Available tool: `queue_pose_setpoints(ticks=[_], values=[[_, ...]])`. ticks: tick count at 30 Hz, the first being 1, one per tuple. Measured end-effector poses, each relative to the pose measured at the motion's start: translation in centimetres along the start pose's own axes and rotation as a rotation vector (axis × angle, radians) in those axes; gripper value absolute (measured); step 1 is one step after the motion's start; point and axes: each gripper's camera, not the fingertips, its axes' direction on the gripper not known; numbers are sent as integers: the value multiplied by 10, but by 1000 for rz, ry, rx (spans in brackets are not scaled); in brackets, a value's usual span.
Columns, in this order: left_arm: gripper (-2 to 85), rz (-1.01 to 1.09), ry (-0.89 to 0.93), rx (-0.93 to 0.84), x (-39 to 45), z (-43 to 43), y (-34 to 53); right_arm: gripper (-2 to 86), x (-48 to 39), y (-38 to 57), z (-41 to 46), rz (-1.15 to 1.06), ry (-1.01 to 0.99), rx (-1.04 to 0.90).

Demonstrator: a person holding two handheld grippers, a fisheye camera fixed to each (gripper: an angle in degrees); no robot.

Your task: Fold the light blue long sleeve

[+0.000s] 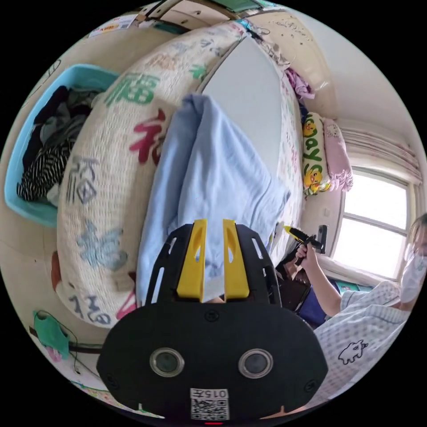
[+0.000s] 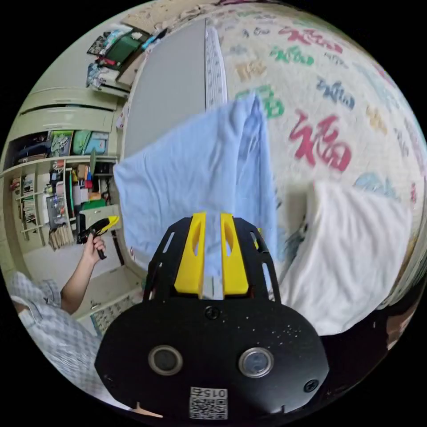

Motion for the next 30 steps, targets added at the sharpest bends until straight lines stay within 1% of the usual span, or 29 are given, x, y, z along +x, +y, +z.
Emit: queue_pose_setpoints(ticks=[2, 4, 5, 9, 11, 15, 18, 22, 25, 27, 29, 30], values=[[72, -57, 29, -37, -2, 21, 31, 86, 1, 47, 47, 67, -69, -121], [73, -93, 63, -32, -2, 33, 45, 90, 11, 72, 69, 162, -161, -137], [74, -102, 74, -22, 0, 39, 49, 90, 18, 84, 76, 221, -219, -114], [70, -108, 58, -32, 10, 57, 52, 78, 32, 97, 75, 319, -280, -7], [59, -103, 52, -60, 17, 71, 50, 45, 40, 99, 72, 365, -314, 30], [3, -85, 34, -59, 27, 78, 50, 17, 34, 99, 62, 330, -306, 25], [-6, -64, 60, -59, 39, 80, 53, 10, 29, 102, 49, 282, -269, 7], [-8, -4, -44, -91, 67, 75, 69, 9, 22, 111, 23, 222, -204, 30], [-7, -22, -20, -105, 74, 77, 80, 15, 19, 115, 18, 208, -148, 27], [-2, -52, 1, -44, 72, 77, 84, 25, 20, 117, 21, 199, -153, 39], [15, -173, 64, 56, 60, 74, 81, 47, 25, 122, 34, 238, -178, 10], [25, -203, 85, 73, 57, 74, 80, 54, 24, 124, 36, 244, -189, 11]])
